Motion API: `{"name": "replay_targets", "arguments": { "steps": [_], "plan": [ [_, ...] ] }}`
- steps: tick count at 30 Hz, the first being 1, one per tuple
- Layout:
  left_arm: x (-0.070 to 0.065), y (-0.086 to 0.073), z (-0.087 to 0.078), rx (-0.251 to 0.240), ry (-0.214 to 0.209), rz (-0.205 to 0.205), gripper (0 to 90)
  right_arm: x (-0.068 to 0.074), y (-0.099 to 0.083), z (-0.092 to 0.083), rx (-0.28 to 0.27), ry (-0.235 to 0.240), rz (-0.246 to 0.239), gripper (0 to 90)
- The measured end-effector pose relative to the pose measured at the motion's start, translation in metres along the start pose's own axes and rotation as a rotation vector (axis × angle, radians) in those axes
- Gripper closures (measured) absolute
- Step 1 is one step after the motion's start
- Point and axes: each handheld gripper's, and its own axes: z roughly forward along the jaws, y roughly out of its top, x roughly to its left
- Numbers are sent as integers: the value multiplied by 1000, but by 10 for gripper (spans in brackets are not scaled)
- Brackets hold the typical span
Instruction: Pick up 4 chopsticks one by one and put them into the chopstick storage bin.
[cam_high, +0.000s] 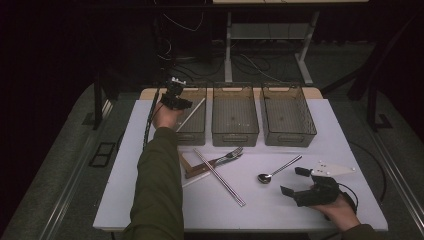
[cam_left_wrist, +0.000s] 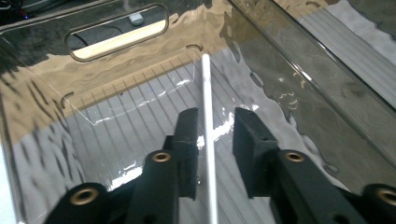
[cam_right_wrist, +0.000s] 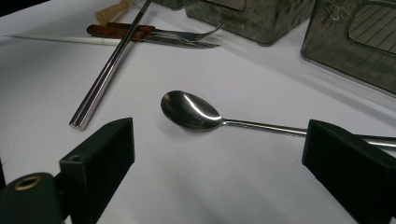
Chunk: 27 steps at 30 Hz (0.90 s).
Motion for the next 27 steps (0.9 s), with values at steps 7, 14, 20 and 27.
{"name": "replay_targets", "arguments": {
  "steps": [7, 14, 20, 27],
  "plan": [
    [-12, -5, -18, -24, -34, 30, 509, -2, 1, -1, -5, 5, 12, 94],
    [-26, -11, -40, -29, -93, 77, 408, 0, 1, 0, -5, 7, 1, 94],
    [-38, -16, -59, -70, -120, 113, 352, 0, 2, 0, -7, 8, -7, 94],
    [-54, -29, -77, -103, -153, 137, 306, -2, 6, 4, -2, 34, -4, 93]
  ]
}}
